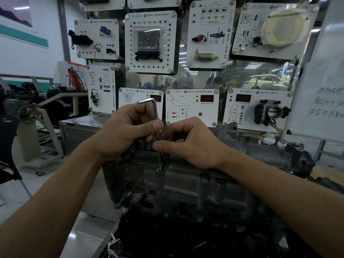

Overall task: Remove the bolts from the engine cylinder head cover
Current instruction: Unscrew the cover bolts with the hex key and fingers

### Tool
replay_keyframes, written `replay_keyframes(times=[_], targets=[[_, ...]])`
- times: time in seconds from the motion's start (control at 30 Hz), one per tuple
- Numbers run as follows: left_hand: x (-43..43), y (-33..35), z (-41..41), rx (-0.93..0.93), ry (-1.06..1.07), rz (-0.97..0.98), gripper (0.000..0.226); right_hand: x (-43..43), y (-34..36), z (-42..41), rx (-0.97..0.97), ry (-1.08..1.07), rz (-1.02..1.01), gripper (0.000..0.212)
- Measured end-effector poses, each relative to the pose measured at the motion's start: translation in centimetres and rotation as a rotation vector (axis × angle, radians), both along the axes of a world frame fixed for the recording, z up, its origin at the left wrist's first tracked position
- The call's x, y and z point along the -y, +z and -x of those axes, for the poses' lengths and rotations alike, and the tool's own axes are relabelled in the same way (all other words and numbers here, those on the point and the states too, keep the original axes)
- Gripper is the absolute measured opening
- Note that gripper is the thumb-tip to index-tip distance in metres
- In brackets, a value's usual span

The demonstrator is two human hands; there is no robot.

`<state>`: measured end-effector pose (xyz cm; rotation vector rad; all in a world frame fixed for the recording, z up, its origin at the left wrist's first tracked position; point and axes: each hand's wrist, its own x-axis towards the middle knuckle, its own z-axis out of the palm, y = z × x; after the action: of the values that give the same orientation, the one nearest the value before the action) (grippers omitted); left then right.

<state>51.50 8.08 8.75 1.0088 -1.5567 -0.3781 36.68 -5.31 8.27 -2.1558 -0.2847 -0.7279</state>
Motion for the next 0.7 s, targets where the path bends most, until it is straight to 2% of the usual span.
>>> replay_keyframes(times=[0.13,0.27,0.4,0.5,0.6,0.7], targets=[[-0.07,0.04,0.12,0.022,-0.019,-0.028,0.028,0.06,0.05,0.02,0.007,-0.006,0.029,0.011],[-0.31,0.14,0.19,-0.031,-0.065,-0.045,0.032,0.32,0.06,0.04,-0.014,0.017,0.012,0.013],[-0.45,0.09,0.34,-0.048,-0.057,-0.024,0.02,0.3,0.08,0.05,-0.048,0.065,-0.024,0.01],[-0.35,-0.01,0.42,-0.053,-0.051,-0.011,0.018,0.24,0.0,0.09,-0.09,0.094,-0.027,0.024],[-0.29,-0.06,0.32,-0.05,-0.046,-0.002,0.027,0.12,0.08,0.1,-0.072,0.083,-0.023,0.014],[-0.28,0.01,0.23,-0.028,-0.031,0.003,0.032,-0.05,0.11,0.11,-0.023,0.074,0.001,0.012]])
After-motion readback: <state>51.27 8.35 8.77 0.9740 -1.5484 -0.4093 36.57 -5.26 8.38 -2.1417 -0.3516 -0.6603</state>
